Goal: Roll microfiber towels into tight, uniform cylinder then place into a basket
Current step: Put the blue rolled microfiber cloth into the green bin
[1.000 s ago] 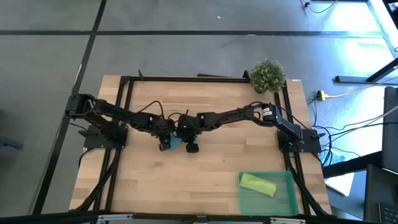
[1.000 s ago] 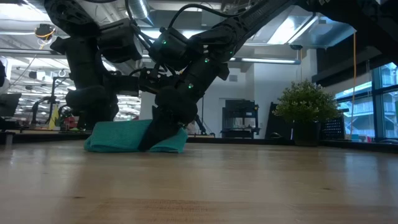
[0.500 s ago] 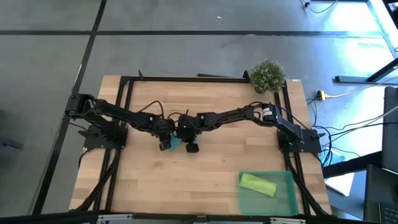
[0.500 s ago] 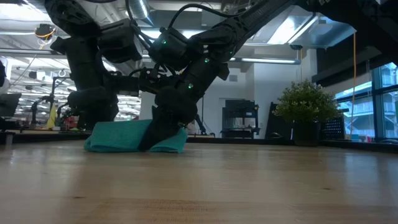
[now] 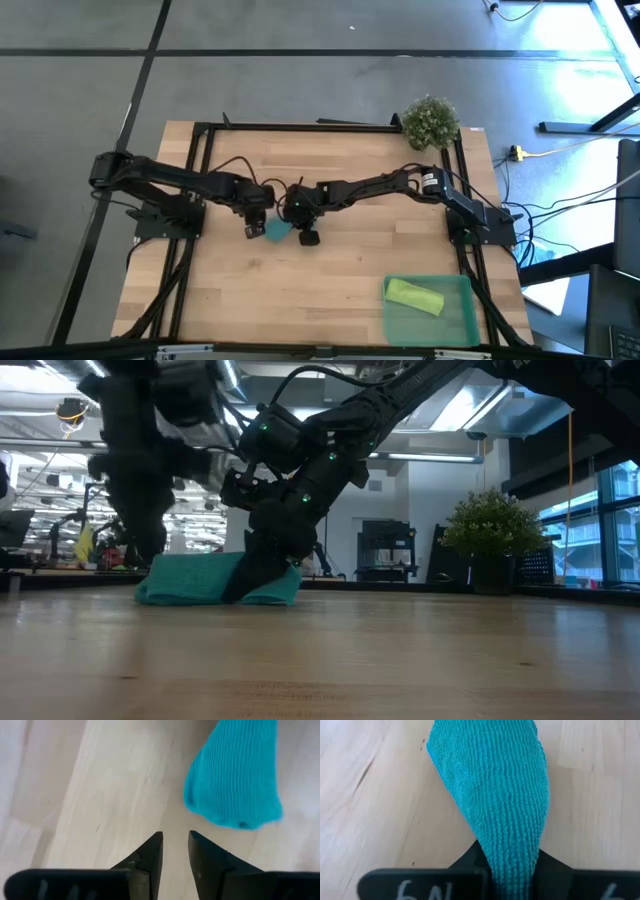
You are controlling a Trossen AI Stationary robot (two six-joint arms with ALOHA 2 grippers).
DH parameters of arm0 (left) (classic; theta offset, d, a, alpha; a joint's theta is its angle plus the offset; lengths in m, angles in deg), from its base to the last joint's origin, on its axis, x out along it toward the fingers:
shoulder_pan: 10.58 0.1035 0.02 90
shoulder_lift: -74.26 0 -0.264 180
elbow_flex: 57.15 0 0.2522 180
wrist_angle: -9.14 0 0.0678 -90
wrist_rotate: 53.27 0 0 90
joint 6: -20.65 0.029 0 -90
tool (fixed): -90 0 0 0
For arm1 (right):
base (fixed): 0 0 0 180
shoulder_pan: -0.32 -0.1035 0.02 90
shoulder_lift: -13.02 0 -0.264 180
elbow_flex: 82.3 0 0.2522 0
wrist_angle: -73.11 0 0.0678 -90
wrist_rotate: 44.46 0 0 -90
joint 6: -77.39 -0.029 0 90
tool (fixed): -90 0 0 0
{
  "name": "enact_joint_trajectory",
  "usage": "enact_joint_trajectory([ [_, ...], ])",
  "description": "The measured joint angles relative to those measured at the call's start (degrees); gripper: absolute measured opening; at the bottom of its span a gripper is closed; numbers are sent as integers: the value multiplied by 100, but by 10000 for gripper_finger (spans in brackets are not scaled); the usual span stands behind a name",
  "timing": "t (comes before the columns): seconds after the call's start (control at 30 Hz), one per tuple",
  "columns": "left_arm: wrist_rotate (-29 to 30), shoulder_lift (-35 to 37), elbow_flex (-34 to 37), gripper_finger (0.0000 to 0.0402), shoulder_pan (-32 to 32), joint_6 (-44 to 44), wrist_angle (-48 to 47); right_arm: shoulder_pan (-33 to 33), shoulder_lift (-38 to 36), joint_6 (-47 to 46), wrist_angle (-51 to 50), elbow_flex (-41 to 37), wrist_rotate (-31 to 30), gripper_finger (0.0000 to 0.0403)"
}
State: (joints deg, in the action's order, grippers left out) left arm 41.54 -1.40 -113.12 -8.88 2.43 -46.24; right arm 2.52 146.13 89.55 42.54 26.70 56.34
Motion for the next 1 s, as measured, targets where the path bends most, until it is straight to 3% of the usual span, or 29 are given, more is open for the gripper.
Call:
enact_joint_trajectory([
  [0.17, 25, 751, -18, 85, -81, -410, -451, -2, -211, 18, -434, -23, -87, 33],
  [0.37, 65, 1706, -32, 88, -486, -724, -461, -72, -830, 168, -1080, -16, -726, 33],
  [0.63, 474, 2139, -29, 88, -1258, -868, -382, -688, -1818, -291, -2325, -5, -1347, 33],
  [0.8, 826, 2141, -27, 88, -1818, -915, -96, -1266, -2265, -1172, -3221, -5, -1626, 33],
  [1.0, 1118, 2132, -27, 88, -2350, -828, 611, -2241, -2733, -2702, -4429, -5, -2737, 33],
])
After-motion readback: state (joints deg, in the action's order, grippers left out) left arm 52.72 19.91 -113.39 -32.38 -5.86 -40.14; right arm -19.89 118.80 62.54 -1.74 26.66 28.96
